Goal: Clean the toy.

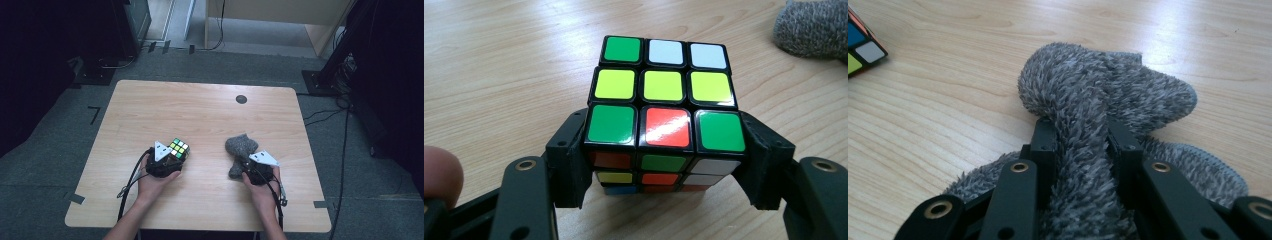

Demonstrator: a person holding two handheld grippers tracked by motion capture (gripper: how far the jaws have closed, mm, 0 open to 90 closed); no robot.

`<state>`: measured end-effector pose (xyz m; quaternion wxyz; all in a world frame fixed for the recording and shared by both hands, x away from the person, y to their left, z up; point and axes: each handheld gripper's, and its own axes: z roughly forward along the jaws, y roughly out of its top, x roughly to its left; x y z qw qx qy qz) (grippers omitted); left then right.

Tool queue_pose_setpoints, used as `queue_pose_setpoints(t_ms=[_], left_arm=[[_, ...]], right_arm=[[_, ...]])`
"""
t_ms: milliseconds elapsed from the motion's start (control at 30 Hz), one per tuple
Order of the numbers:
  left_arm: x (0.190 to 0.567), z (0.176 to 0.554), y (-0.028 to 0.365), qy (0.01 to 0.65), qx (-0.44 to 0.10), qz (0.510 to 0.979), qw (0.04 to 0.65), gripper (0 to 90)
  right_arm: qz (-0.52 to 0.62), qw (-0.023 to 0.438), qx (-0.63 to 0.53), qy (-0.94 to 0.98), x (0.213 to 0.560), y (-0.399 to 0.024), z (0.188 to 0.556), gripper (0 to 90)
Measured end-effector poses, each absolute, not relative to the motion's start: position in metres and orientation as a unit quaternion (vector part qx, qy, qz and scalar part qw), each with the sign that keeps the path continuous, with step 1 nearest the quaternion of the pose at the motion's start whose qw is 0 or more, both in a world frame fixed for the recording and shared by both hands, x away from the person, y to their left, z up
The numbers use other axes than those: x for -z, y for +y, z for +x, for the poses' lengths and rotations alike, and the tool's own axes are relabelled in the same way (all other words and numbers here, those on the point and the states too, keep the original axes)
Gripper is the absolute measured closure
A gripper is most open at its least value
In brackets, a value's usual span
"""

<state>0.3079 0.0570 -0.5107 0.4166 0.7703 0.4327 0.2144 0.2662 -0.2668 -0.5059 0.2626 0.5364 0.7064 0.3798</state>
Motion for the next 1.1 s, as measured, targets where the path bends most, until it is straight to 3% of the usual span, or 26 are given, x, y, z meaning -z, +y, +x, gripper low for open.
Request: queue_pose_setpoints(t_ms=[233, 400, 467, 500, 567, 667, 1100], left_arm=[[0.511, 0.308, 0.058, 0.430, -0.210, 0.771, 0.421, 32.4], [0.507, 0.305, 0.061, 0.428, -0.212, 0.774, 0.415, 17.2], [0.502, 0.303, 0.066, 0.432, -0.203, 0.768, 0.428, 14.6], [0.499, 0.302, 0.070, 0.433, -0.200, 0.762, 0.438, 13.1], [0.494, 0.300, 0.078, 0.436, -0.198, 0.753, 0.452, 13.2], [0.485, 0.293, 0.094, 0.433, -0.189, 0.742, 0.476, 11.6], [0.469, 0.264, 0.156, 0.449, -0.200, 0.718, 0.493, 10.5]], right_arm=[[0.545, 0.252, -0.369, 0.710, 0.514, -0.270, 0.269, 72.4], [0.551, 0.245, -0.374, 0.705, 0.516, -0.273, 0.270, 65.5], [0.550, 0.242, -0.380, 0.703, 0.516, -0.274, 0.270, 51.3], [0.551, 0.239, -0.384, 0.701, 0.514, -0.274, 0.270, 37.2], [0.559, 0.245, -0.373, 0.699, 0.509, -0.273, 0.269, 17.4], [0.554, 0.230, -0.392, 0.697, 0.499, -0.275, 0.267, 1.2], [0.529, 0.216, -0.443, 0.691, 0.466, -0.301, 0.239, 0.0]])
